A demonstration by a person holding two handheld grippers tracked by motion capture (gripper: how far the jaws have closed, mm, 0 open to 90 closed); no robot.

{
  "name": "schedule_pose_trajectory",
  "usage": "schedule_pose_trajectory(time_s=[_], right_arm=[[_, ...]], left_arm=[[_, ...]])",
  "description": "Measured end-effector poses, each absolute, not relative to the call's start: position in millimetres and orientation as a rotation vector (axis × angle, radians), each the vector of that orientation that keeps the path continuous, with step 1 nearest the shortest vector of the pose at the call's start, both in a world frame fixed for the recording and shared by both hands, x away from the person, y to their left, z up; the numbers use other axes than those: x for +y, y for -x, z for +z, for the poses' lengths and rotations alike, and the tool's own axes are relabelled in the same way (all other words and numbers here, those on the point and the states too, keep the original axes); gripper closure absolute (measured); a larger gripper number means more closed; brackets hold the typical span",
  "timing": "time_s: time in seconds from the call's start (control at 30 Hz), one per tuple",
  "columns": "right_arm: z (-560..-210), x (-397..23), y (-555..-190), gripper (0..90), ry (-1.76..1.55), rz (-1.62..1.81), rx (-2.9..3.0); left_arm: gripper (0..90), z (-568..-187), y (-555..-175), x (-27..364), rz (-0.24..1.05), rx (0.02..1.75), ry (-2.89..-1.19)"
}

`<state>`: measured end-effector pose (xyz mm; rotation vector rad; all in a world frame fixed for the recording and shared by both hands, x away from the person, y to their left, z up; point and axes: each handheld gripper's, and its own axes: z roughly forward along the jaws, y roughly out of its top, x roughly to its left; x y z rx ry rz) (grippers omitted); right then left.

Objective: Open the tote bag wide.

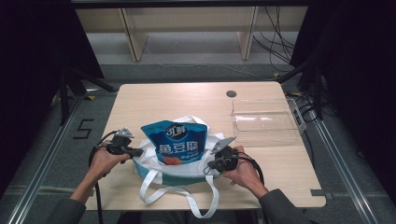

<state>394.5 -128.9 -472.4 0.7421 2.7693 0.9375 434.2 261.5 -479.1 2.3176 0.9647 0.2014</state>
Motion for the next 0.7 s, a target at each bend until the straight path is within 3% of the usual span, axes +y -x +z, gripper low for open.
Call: schedule_pose_trajectory(time_s=[0.37,0.6,0.7], right_arm=[[-493.5,-128.0,-412.0,90.0,-0.858,0.915,2.766],[-494.8,-129.5,-427.5,90.0,-0.872,0.882,2.752],[-495.1,-129.6,-431.2,90.0,-0.869,0.891,2.748]], left_arm=[[89.3,-492.1,-442.1,254.1,0.196,0.974,-2.306],[89.3,-493.2,-457.7,247.0,0.208,1.076,-2.25],[89.3,-492.9,-464.3,249.7,0.22,1.029,-2.27]])
